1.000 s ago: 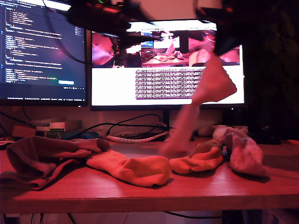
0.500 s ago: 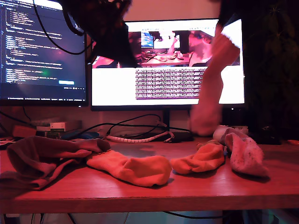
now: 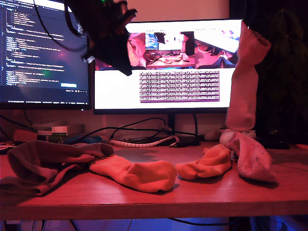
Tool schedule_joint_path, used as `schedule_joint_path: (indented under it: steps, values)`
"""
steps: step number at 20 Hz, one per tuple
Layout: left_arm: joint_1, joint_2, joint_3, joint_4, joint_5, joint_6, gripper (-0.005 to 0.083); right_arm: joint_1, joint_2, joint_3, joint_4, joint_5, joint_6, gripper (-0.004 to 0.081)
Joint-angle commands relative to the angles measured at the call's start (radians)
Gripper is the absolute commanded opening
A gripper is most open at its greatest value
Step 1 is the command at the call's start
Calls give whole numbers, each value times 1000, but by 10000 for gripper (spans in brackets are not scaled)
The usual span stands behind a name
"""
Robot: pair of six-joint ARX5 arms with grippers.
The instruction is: Pair up the socks based on colour and pattern, by placing them on top of one another
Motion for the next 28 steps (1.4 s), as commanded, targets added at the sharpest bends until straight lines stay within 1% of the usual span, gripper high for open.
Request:
schedule_joint_path:
  steps: [1, 2, 4, 7, 9, 11, 12, 14, 16, 18, 20, 21, 26, 28]
  values:
    - [-3, -91, -70, 16, -64, 9, -19, 1, 6, 5, 7, -2, 5, -13]
    - [-3, -130, -127, 48, -81, 9, -19, 1, 6, 5, 7, -2, 5, -13]
    - [-3, -228, -278, 127, -87, 8, -19, 1, 6, 5, 4, -8, 5, -13]
    - [5, -407, -566, 302, -104, 4, -19, 1, 6, 5, 13, -8, 10, -13]
    - [19, -530, -749, 431, -105, 0, -19, 1, 6, 5, 50, -7, 39, -13]
    - [24, -644, -911, 527, -105, -7, -19, 1, 10, 5, 97, -4, 50, -13]
    - [24, -696, -978, 562, -107, -26, -19, 1, 17, 5, 126, 5, 50, -13]
    - [24, -777, -1075, 586, -106, -40, -19, 1, 46, 5, 169, 30, 49, -13]
    - [24, -830, -1132, 585, -106, -57, -19, -5, 92, 5, 174, 32, 55, -13]
    - [23, -859, -1154, 576, -105, -63, -19, -4, 140, 5, 141, 27, 88, -13]
    - [23, -873, -1155, 570, -105, -66, -19, 2, 167, 4, 42, 25, 117, -13]
    - [23, -879, -1155, 573, -105, -66, -19, 12, 170, 4, -27, 24, 134, -13]
    - [23, -885, -1155, 574, -100, -66, -19, 71, 148, 4, -336, 29, 201, -13]
    - [23, -885, -1155, 576, -82, -66, -19, 98, 138, 4, -432, 29, 239, -13]
